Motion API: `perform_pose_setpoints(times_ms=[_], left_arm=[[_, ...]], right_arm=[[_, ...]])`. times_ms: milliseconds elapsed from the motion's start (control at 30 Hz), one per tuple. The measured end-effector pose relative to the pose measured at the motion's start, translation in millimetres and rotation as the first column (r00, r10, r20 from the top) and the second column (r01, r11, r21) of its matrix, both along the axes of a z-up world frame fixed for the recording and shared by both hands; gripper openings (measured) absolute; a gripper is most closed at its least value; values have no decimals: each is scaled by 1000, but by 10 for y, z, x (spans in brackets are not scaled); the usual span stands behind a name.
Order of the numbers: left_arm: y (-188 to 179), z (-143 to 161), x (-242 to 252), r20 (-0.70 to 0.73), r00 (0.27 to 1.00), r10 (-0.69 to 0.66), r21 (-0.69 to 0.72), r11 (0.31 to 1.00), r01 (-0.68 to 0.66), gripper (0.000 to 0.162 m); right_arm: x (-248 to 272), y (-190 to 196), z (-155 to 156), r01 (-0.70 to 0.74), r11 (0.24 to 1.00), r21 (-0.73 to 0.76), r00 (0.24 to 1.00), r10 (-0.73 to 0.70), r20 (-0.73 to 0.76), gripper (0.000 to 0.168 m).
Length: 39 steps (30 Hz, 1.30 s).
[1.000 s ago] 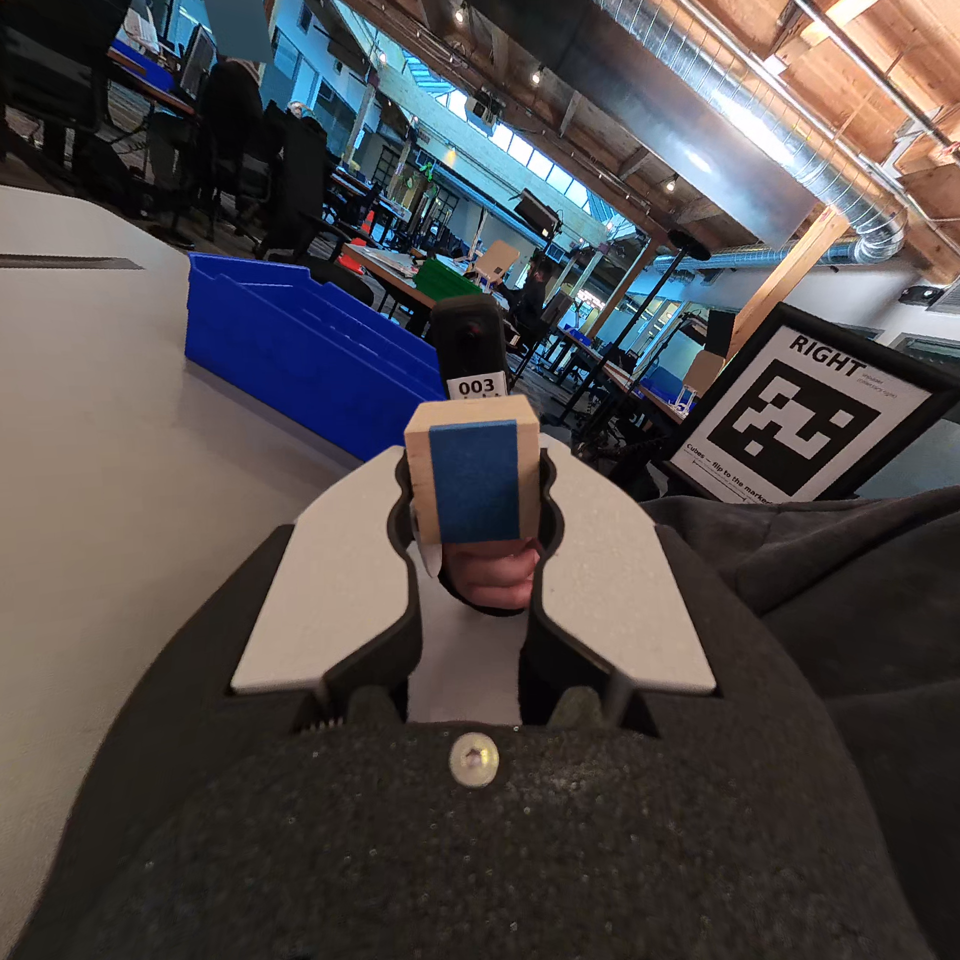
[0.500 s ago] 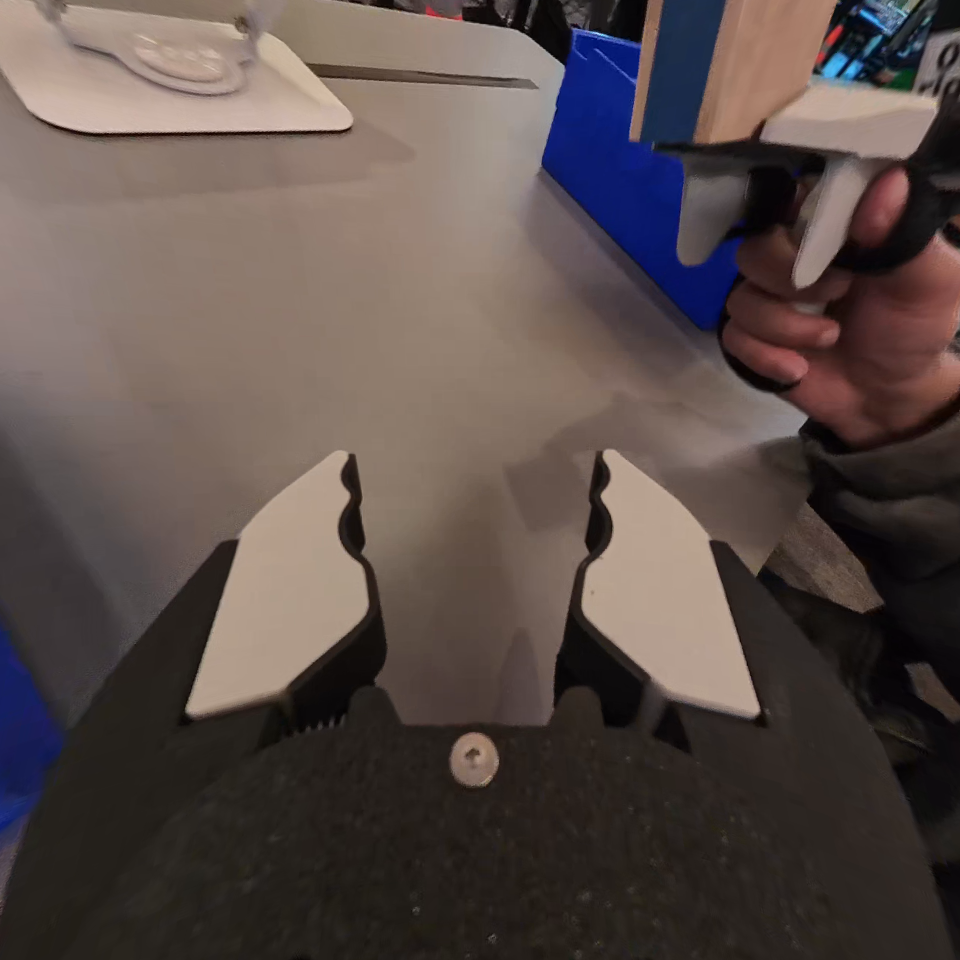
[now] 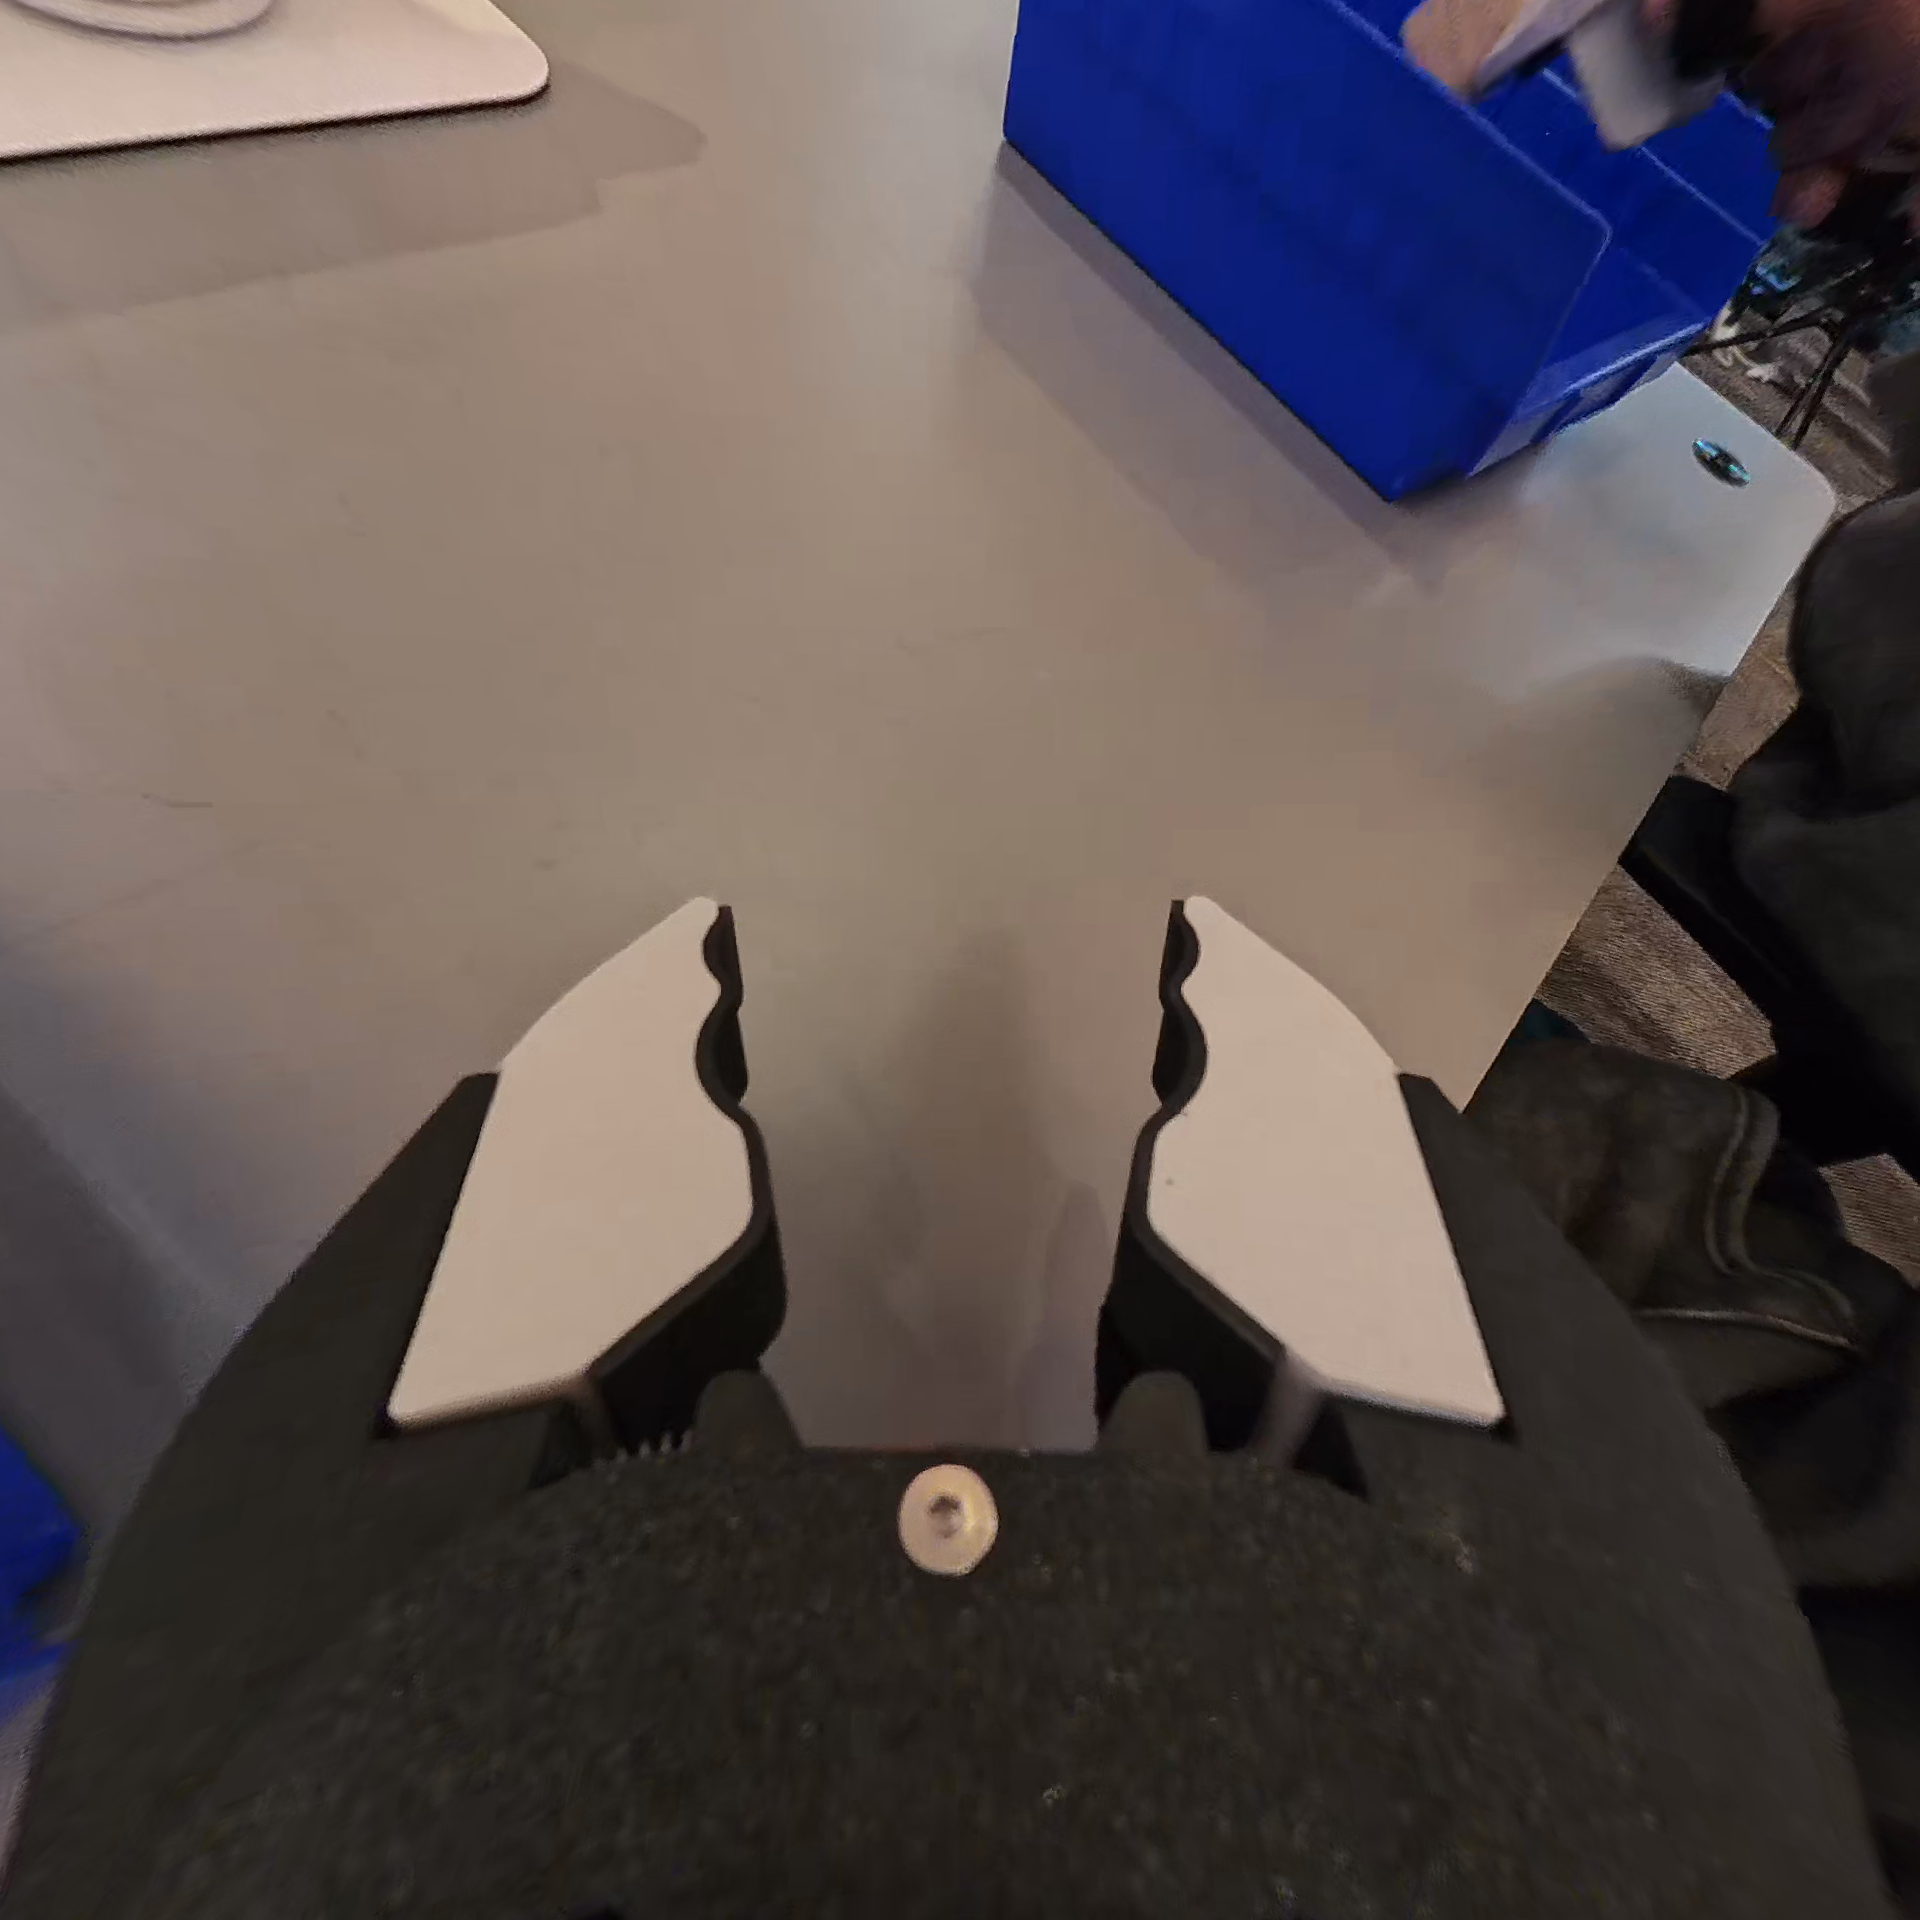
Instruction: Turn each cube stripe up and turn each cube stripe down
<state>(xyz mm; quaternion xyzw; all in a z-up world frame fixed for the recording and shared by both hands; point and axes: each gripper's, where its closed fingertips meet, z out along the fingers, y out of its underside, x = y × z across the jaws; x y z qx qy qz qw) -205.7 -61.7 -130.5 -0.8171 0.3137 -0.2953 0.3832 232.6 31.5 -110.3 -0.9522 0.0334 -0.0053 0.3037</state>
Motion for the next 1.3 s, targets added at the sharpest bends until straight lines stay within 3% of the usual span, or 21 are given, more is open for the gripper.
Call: perform_pose_setpoints(times_ms=[100, 233, 467, 533, 667, 733, 767, 800, 867, 967, 1100, 1200, 1300], left_arm=[[-12, -41, 5, -9, 1000, -6, -18, 1000, 6, 76], [-20, -108, 18, -38, 999, -18, -27, 999, 17, 76], [-55, -196, 45, -64, 997, -40, -53, 998, 37, 76], [-51, -197, 42, -64, 997, -39, -52, 998, 36, 76], [-31, -152, 26, -52, 998, -35, -36, 999, 34, 76], [-6, -118, 8, -48, 998, -30, -16, 999, 29, 76], [7, -102, -2, -45, 999, -27, -6, 1000, 27, 76], [24, -91, -14, -41, 999, -22, 2, 1000, 22, 75], [50, -92, -39, -32, 999, -9, -2, 1000, 9, 75], [51, -84, -49, -5, 1000, -4, -15, 1000, 4, 75], [-33, 58, -27, 8, 999, -51, 9, 999, 51, 75], [-152, 525, -163, 15, 988, -151, 113, 982, 148, 75], [98, 902, -748, -176, 978, -109, 292, 944, 157, 75]], right_arm=[[167, -61, -349, 48, 984, -173, 999, -47, 8, 44], [222, -114, -555, 83, 956, -280, 995, -64, 77, 44], [306, -130, -615, 123, 954, -274, 990, -97, 106, 45], [360, -140, -596, 121, 957, -265, 987, -89, 131, 59], [229, -68, -79, 75, 995, -65, 992, -68, 106, 62], [-213, 24, 364, -90, 987, 133, 996, 87, 30, 62], [-558, 52, 599, -194, 945, 262, 979, 204, -13, 60], [-973, 41, 804, -293, 871, 395, 939, 340, -54, 60], [-1890, -142, 1028, -417, 670, 615, 785, 606, -128, 58], [-3046, -725, 807, -460, 444, 769, 453, 862, -226, 53], [-3585, -1046, 336, -540, 422, 729, 350, 900, -262, 53], [-3575, -1106, 411, -546, 415, 728, 322, 906, -274, 54], [-3465, -1121, 455, -538, 422, 729, 328, 902, -280, 55]])
